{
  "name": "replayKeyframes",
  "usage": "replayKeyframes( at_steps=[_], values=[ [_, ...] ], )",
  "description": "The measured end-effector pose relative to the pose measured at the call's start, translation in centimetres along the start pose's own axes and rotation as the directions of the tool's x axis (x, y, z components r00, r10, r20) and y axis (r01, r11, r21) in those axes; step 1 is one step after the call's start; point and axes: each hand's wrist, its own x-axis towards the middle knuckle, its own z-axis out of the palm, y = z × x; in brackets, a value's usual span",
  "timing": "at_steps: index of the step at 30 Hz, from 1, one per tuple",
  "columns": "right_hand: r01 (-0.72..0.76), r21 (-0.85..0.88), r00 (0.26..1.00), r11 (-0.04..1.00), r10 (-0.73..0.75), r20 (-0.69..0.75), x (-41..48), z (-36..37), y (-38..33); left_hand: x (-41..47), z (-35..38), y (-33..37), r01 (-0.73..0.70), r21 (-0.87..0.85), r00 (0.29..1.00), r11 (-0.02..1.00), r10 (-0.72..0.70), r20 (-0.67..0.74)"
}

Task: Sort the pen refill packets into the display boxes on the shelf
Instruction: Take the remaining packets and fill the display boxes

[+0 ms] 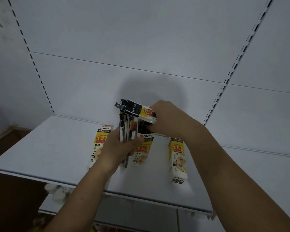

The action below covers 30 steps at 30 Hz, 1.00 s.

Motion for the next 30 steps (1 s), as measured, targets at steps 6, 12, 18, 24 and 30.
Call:
replayKeyframes(
  at_steps=[6,12,18,24,30],
  values=[
    [-0.021,-0.036,1.000,0.999,0.022,0.019,0.5,0.8,0.0,0.1,0.0,0.1,0.011,-0.007,1.000,1.000,-0.011,-0.001],
    [-0.003,0.235,1.000,0.972,0.004,-0.003,-0.4,0.6,1.4,0.0,0.2,0.2,0.018,-0.041,1.000,0.999,-0.018,0.008],
    [0.058,0.665,0.939,0.744,0.187,-0.290,-2.5,0.6,1.6,0.1,0.2,0.5,0.026,-0.077,1.000,0.997,-0.026,-0.005],
    [0.053,0.957,0.925,0.286,0.348,-0.155,-3.6,2.6,1.5,0.1,0.2,0.2,0.027,-0.051,1.000,0.998,-0.027,-0.005],
    [0.084,0.955,0.911,0.284,0.367,-0.190,-4.9,2.8,0.9,0.1,0.2,0.3,0.030,-0.052,1.000,0.998,-0.031,-0.006]
  ],
)
